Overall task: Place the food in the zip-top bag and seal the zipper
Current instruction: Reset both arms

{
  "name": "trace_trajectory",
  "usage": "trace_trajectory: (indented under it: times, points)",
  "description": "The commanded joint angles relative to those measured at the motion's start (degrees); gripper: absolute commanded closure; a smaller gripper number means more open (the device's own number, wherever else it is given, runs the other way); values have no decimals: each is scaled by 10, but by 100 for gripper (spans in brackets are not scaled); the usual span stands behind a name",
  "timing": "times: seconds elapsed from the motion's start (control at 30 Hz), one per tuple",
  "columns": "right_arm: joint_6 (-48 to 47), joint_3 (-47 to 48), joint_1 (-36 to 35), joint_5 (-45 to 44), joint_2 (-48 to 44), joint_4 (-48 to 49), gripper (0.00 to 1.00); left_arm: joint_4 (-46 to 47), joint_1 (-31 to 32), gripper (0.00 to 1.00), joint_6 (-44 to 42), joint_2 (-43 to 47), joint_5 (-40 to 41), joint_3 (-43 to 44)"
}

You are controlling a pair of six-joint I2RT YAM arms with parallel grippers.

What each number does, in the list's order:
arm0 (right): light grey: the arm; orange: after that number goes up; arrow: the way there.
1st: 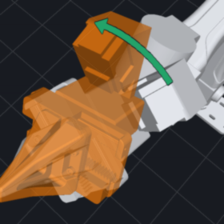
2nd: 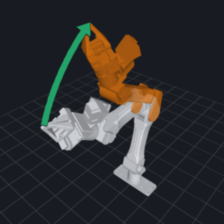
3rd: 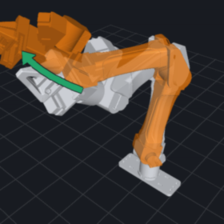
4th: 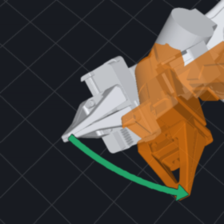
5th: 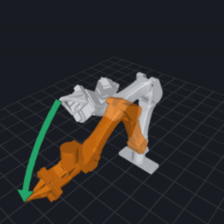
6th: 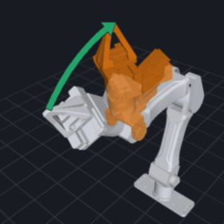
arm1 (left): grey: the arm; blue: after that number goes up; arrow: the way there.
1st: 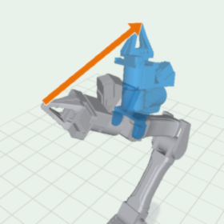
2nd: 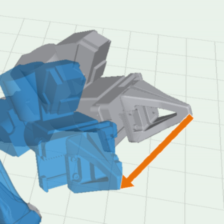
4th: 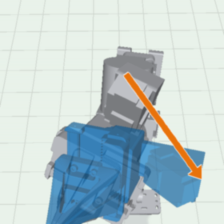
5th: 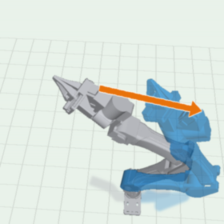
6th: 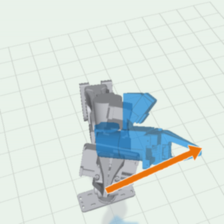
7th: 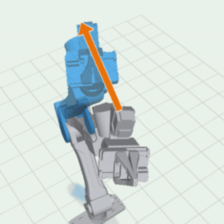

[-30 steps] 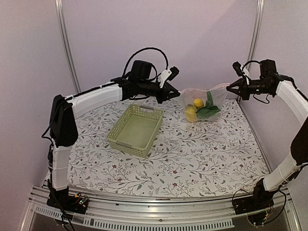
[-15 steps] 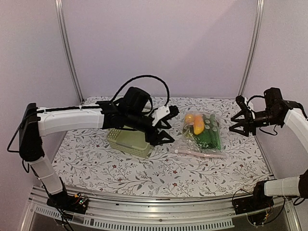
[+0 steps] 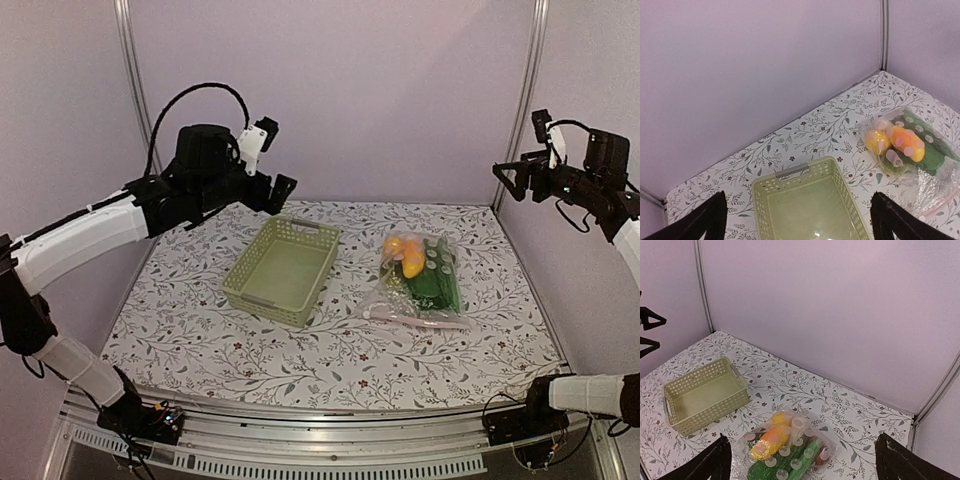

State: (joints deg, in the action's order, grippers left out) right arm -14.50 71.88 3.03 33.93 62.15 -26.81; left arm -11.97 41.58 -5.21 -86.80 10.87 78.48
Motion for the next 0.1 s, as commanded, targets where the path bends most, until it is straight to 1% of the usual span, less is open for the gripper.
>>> trace_trajectory:
  times: [0.0, 0.07]
  points:
    - [118, -32, 0, -105, -42, 103, 1, 27, -15, 0, 38, 74, 84, -8]
    - [136, -40, 0, -132, -45, 108, 1, 56, -22, 0, 62, 92, 96, -39]
